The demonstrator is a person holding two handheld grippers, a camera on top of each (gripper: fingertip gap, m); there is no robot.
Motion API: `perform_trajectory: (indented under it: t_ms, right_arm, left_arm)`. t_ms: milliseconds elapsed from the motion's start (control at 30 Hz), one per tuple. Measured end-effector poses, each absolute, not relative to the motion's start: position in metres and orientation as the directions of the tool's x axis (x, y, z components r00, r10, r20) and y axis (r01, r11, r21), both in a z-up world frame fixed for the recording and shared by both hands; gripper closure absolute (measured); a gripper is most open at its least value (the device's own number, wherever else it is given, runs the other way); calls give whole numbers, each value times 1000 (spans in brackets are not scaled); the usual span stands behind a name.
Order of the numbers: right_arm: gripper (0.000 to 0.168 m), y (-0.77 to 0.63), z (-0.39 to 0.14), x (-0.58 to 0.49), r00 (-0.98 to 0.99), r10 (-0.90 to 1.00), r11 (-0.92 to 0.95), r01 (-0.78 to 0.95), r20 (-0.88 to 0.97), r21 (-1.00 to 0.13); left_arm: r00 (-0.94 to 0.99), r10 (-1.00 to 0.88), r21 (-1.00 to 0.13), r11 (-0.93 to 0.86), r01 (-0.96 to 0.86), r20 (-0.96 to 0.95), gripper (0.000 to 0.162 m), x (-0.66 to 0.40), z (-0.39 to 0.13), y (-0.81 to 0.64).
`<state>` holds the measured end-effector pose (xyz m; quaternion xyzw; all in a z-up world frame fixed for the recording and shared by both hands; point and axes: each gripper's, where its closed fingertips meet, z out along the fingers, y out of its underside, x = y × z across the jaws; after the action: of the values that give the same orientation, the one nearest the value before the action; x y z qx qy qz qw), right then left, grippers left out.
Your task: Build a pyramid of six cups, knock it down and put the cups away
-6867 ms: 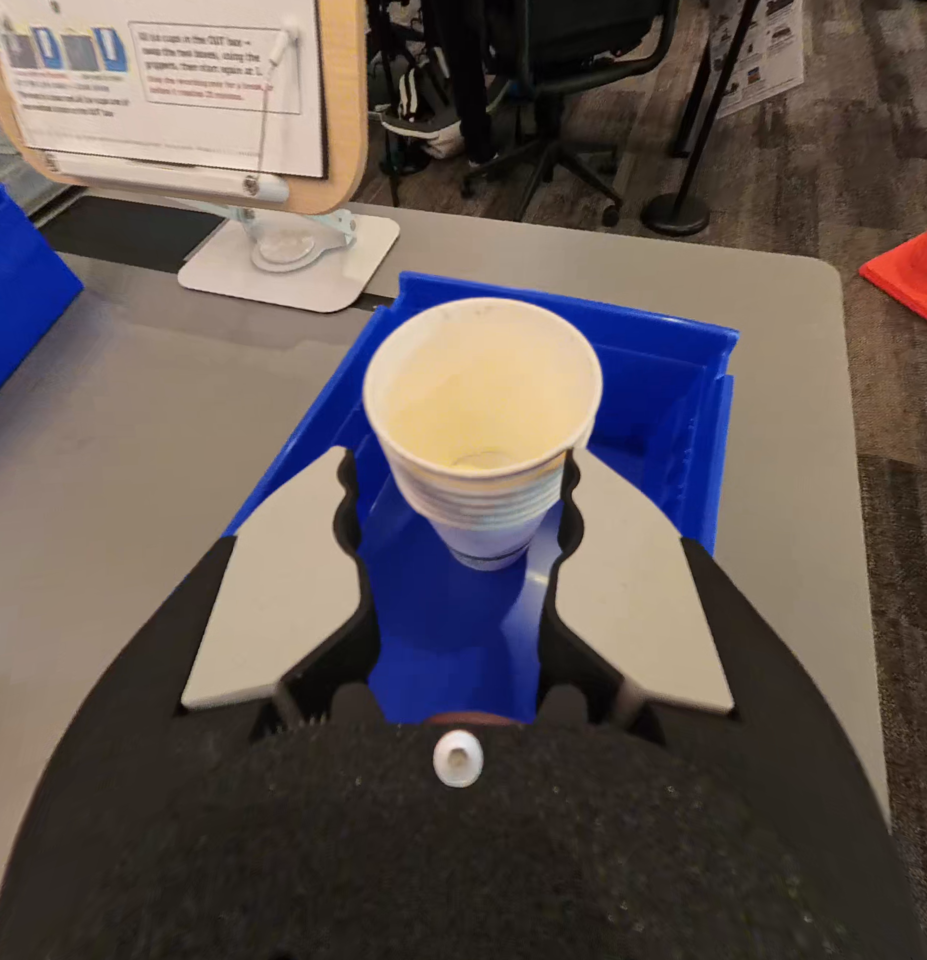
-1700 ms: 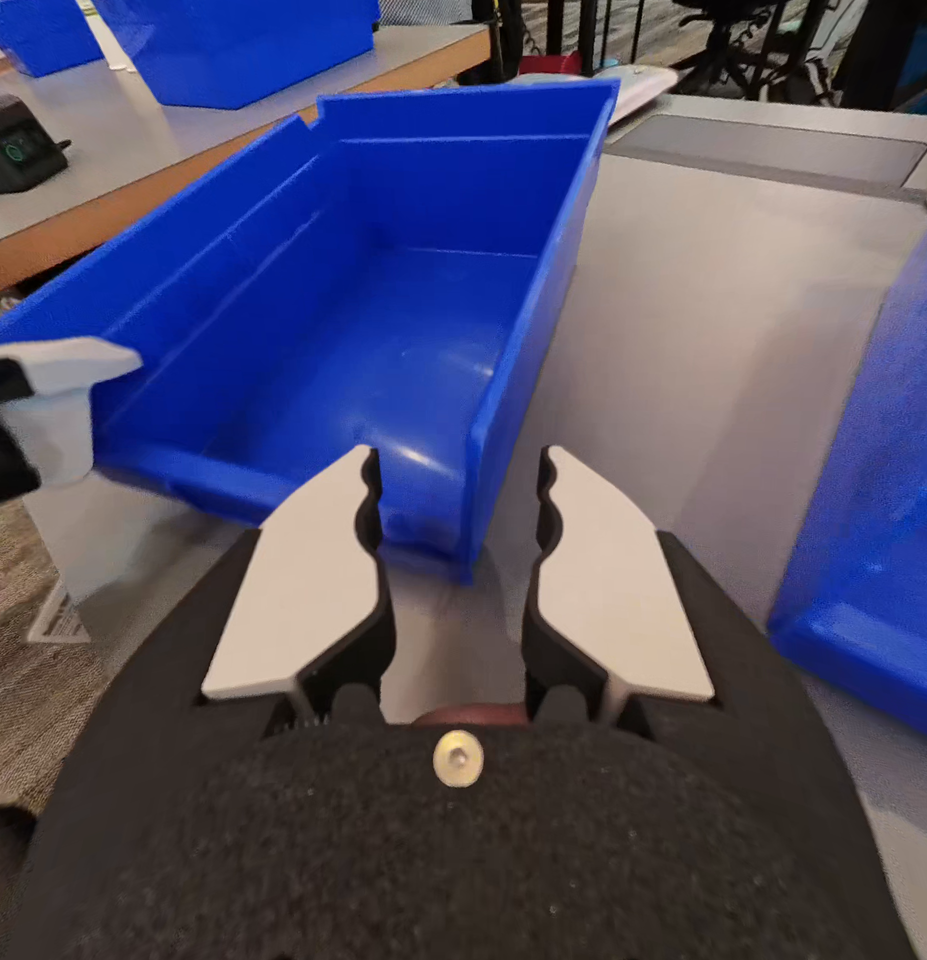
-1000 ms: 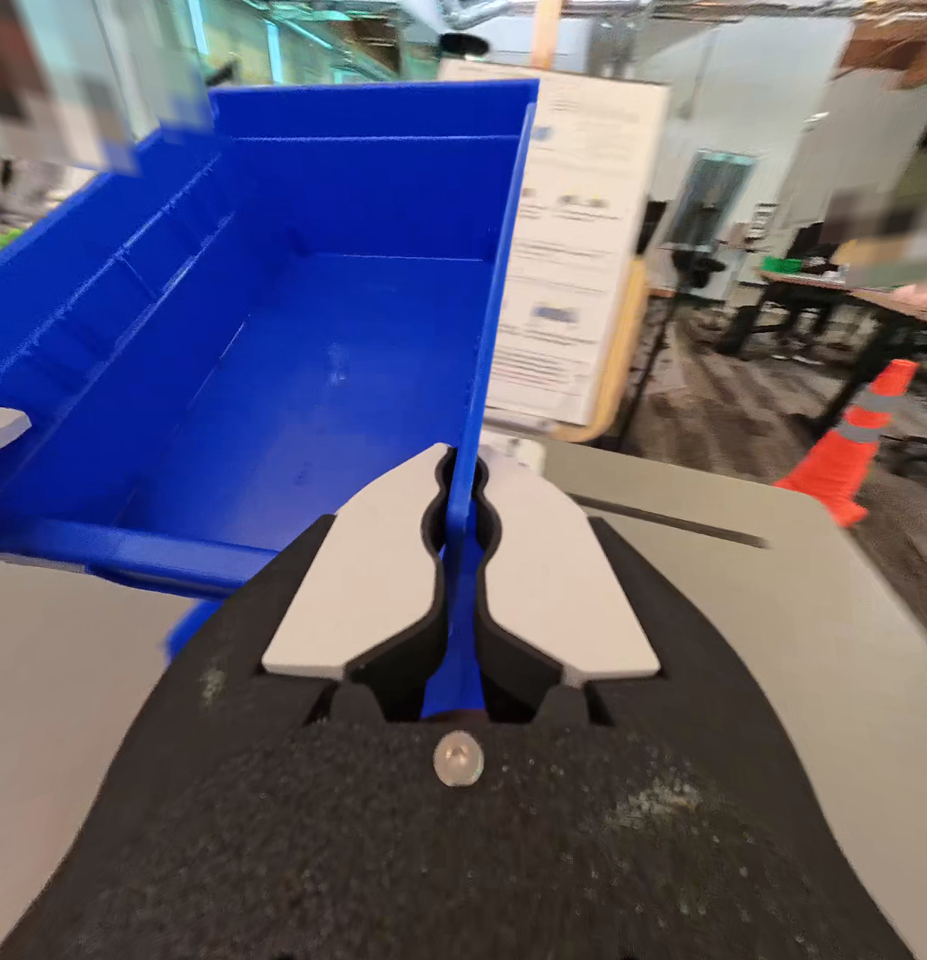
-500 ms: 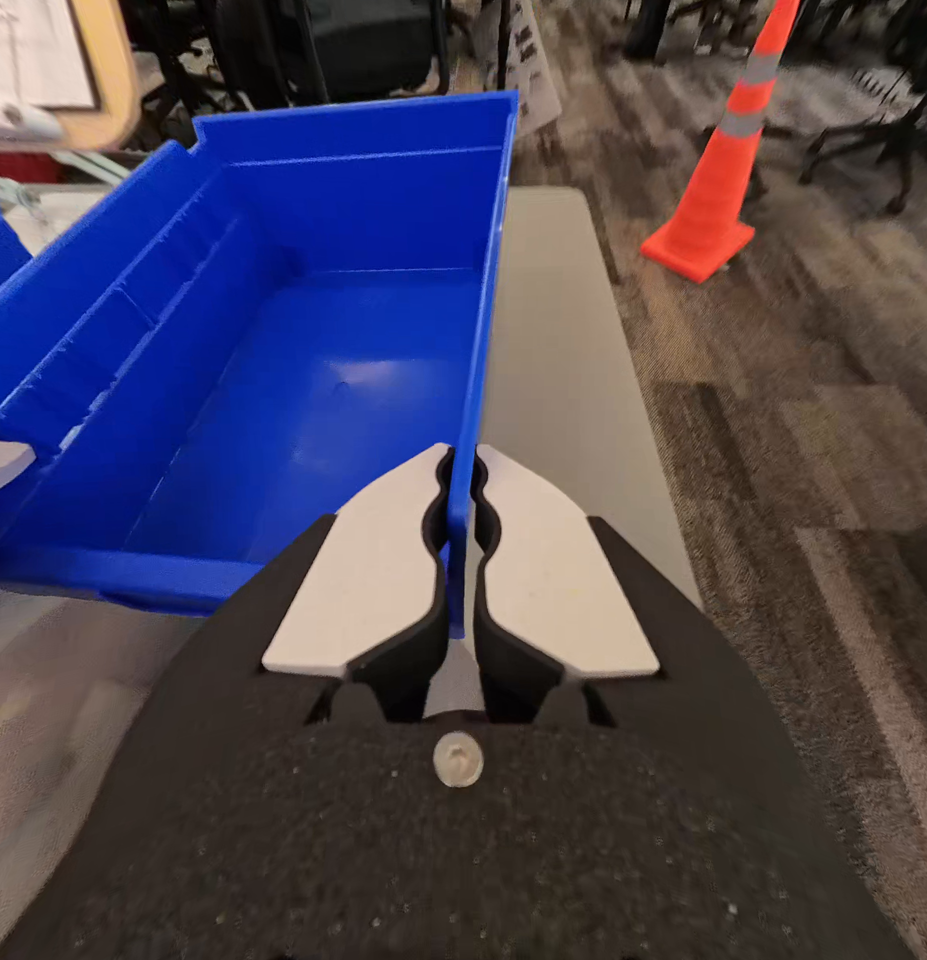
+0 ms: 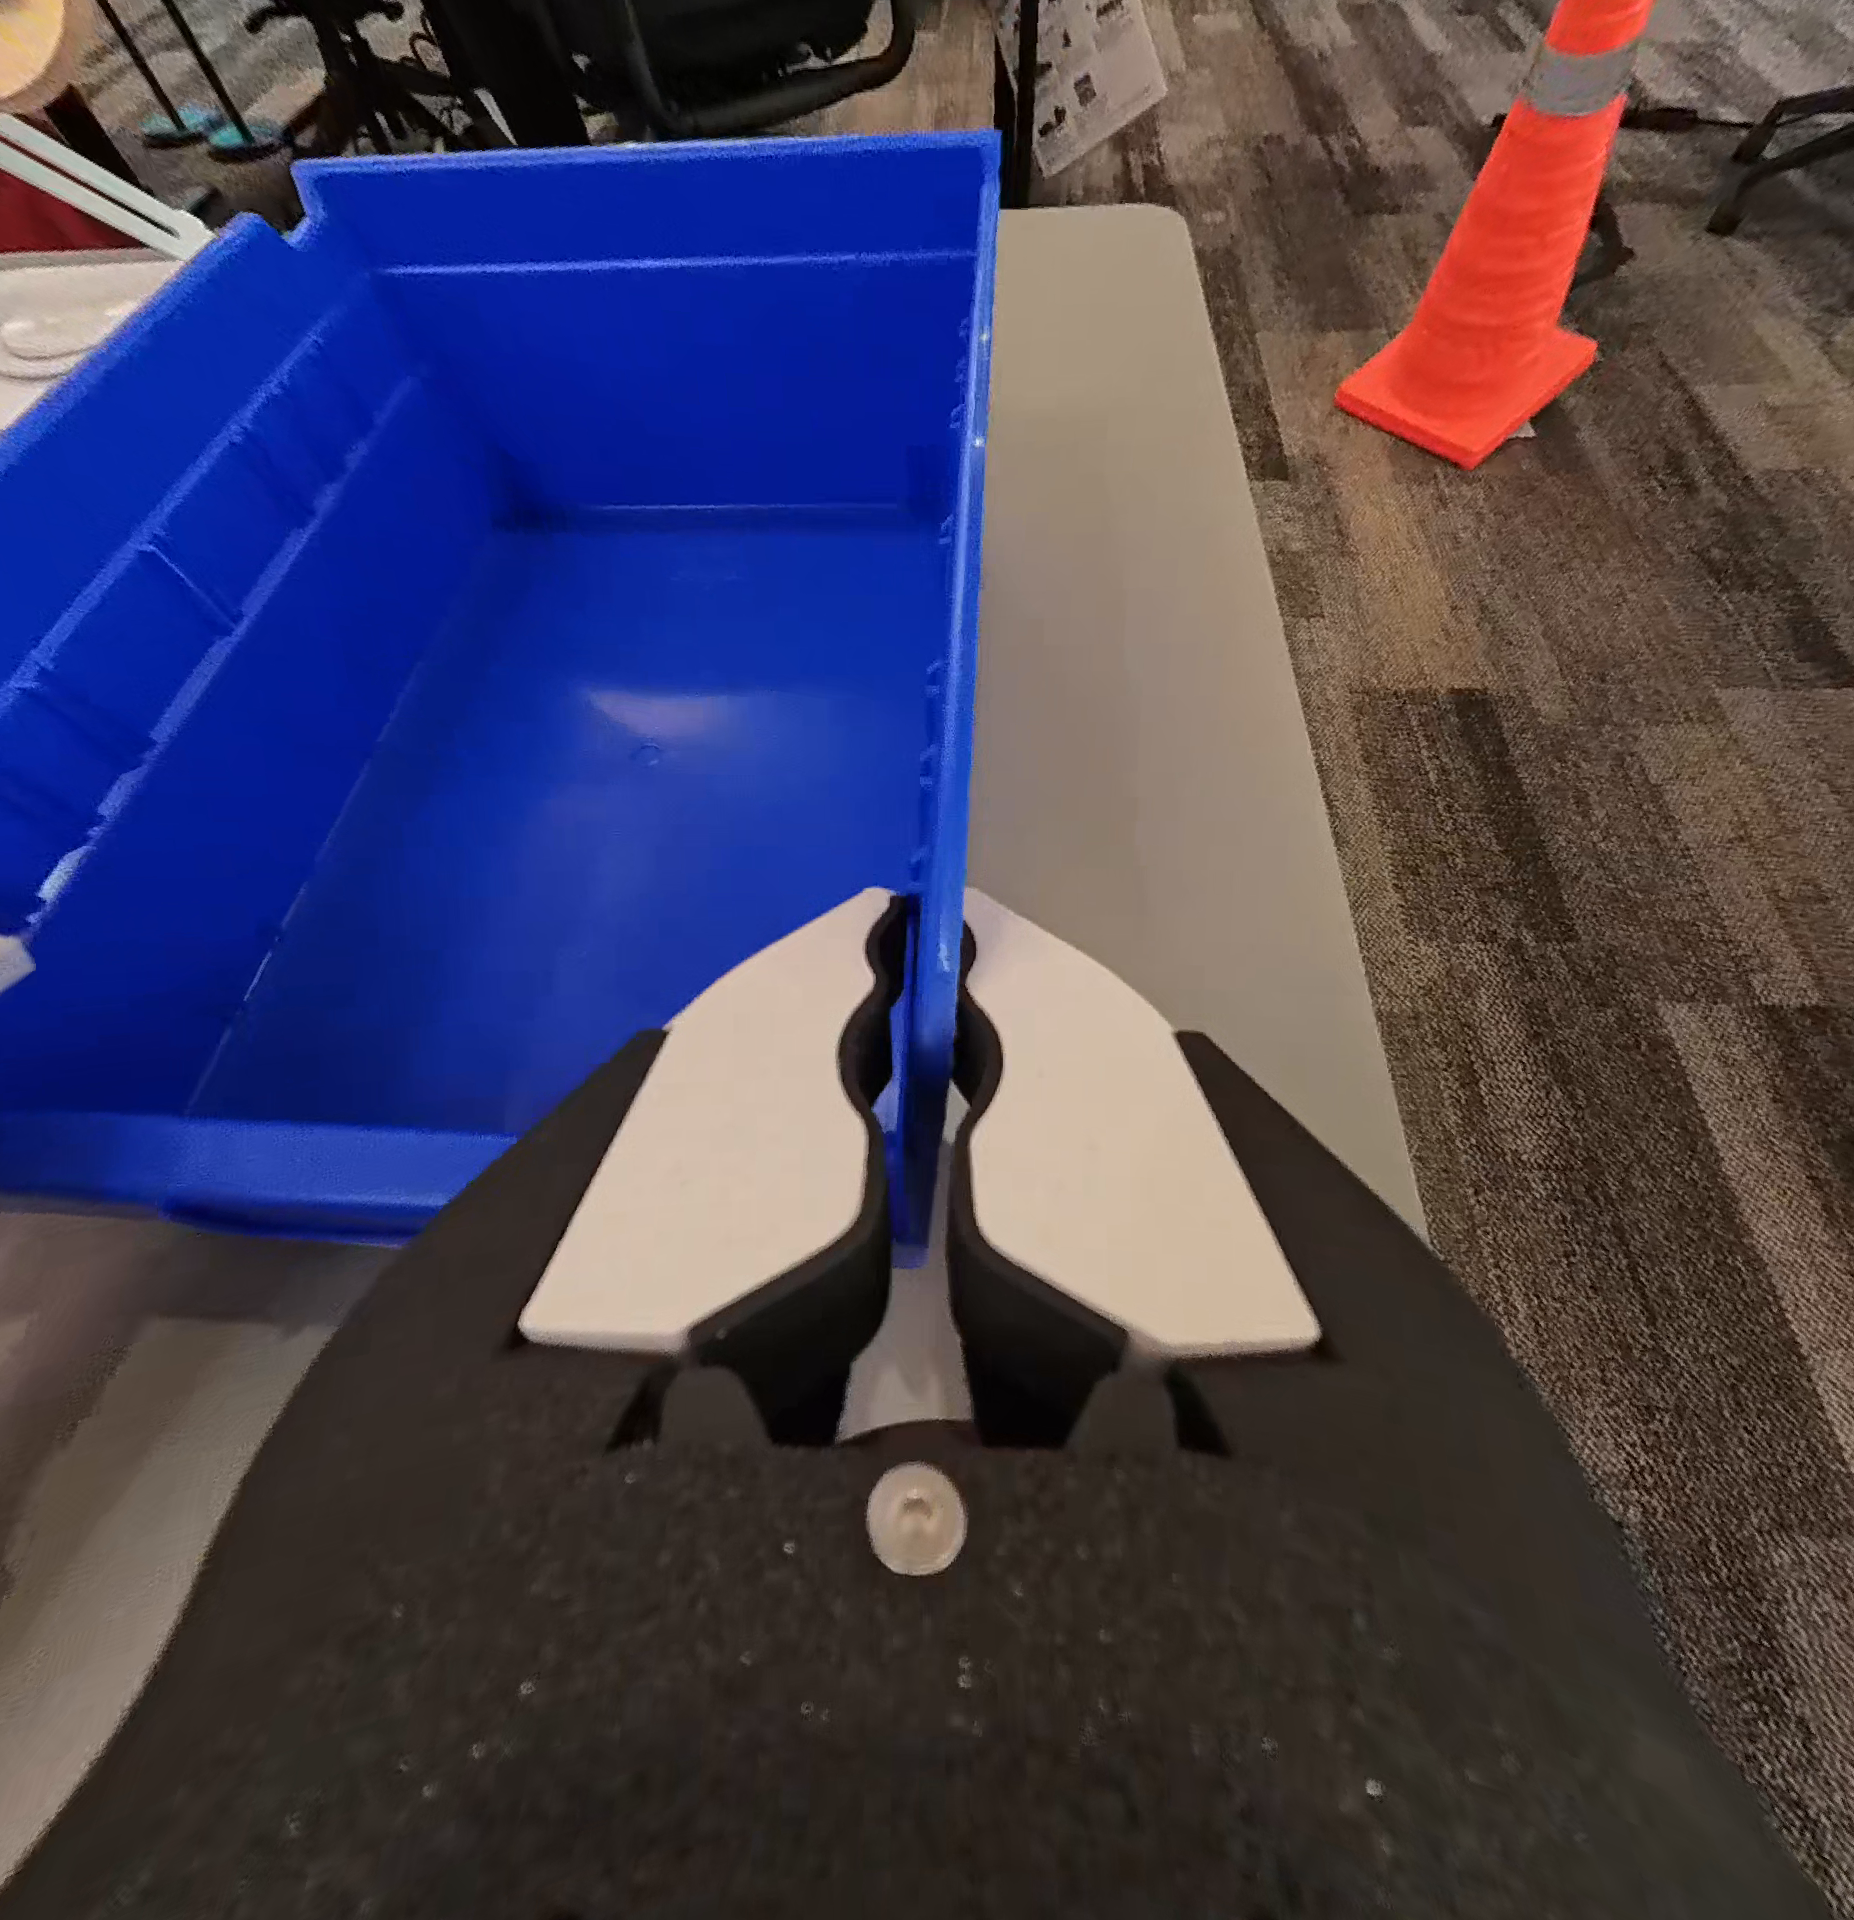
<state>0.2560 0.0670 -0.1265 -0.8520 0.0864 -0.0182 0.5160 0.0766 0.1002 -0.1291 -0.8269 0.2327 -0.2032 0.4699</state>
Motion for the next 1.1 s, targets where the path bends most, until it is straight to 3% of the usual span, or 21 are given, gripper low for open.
perform_trajectory:
  t_ms: [100,200,300,433,567,733,767,800,833,900,1100]
  right_arm:
    - [142,58,-109,264,973,-229,-414,-122,-26,-902]
    - [132,53,-50,245,976,-219,-233,-33,19,-972]
    - [120,67,-13,180,994,-95,-158,32,47,-987]
    - [101,98,-16,41,991,128,-140,54,36,-989]
    - [104,111,-76,-79,953,263,-286,-73,-151,-955]
    - [127,119,-114,-103,981,105,-395,-111,-165,-912]
    - [134,120,-118,-101,986,54,-409,-121,-156,-905]
    - [152,121,-121,-92,993,-23,-408,-114,-115,-906]
    - [165,122,-122,-84,994,-92,-415,-99,-66,-904]
    - [166,123,-121,-87,994,-105,-407,-78,-39,-910]
    - [165,134,-101,-148,996,-88,-346,-53,-24,-937]
  left_arm:
    - [740,-644,-860,-476,-187,195,113,77,-115,82]
    - [640,-738,-888,-420,-186,215,98,44,-78,53]
    - [640,-748,-914,-367,-175,178,99,-31,-50,52]
    - [829,-559,-927,-311,-210,0,100,-170,-51,107]
    - [924,-383,-909,-384,-163,-4,101,-263,-85,138]
    - [922,-379,-862,-490,-129,78,107,-272,-125,152]
    - [922,-380,-858,-497,-133,77,113,-271,-128,156]
    - [917,-389,-855,-503,-131,88,137,-268,-128,158]
    - [921,-377,-854,-506,-117,97,149,-269,-126,160]
    - [930,-363,-848,-508,-151,52,157,-274,-127,163]
    - [953,-294,-856,-508,-96,68,158,-327,-113,184]
